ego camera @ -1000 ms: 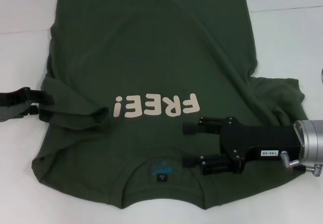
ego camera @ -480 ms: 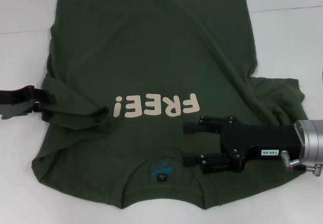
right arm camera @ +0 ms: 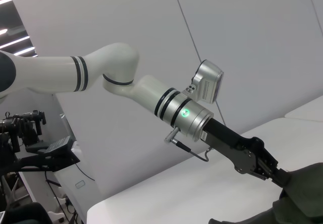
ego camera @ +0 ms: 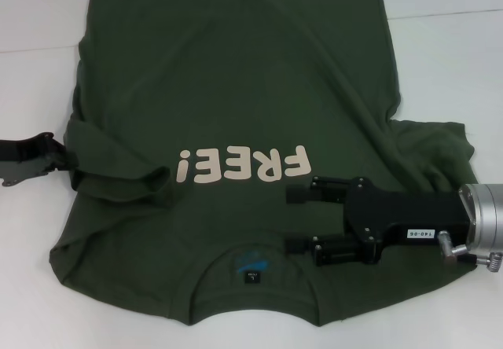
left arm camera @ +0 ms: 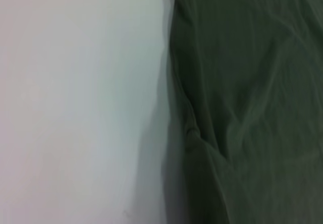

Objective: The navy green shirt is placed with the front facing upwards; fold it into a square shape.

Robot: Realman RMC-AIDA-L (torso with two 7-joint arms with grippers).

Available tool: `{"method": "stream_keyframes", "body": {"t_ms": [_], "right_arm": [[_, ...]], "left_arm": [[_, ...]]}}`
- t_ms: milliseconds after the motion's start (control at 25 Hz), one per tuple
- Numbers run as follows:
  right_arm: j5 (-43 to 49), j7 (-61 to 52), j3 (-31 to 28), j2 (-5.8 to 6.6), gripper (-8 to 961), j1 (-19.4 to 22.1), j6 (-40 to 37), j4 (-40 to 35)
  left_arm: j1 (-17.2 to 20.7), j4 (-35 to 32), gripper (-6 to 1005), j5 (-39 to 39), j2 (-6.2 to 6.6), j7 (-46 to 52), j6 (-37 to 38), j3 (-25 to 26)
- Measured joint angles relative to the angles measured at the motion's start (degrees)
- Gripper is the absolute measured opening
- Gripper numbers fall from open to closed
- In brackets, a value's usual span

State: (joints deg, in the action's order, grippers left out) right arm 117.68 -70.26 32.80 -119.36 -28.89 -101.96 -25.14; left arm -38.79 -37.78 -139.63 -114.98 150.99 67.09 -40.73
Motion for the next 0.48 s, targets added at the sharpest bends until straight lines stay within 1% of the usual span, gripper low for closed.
{"method": "stream_keyframes", "body": {"t_ms": [120, 480], "right_arm": [[0.0, 0.1, -0.1, 0.00, 880, 0.0, 0.0, 0.0], [0.0, 0.3, 0.0, 0.00, 880, 0.1, -0.1, 0.0]], "left_arm": [[0.1, 0.0, 42, 0.0, 0.06, 0.0, 0.2, 0.2], [-0.7, -0.2, 28, 2.7, 1.00, -0.4, 4.3, 2.3]]}}
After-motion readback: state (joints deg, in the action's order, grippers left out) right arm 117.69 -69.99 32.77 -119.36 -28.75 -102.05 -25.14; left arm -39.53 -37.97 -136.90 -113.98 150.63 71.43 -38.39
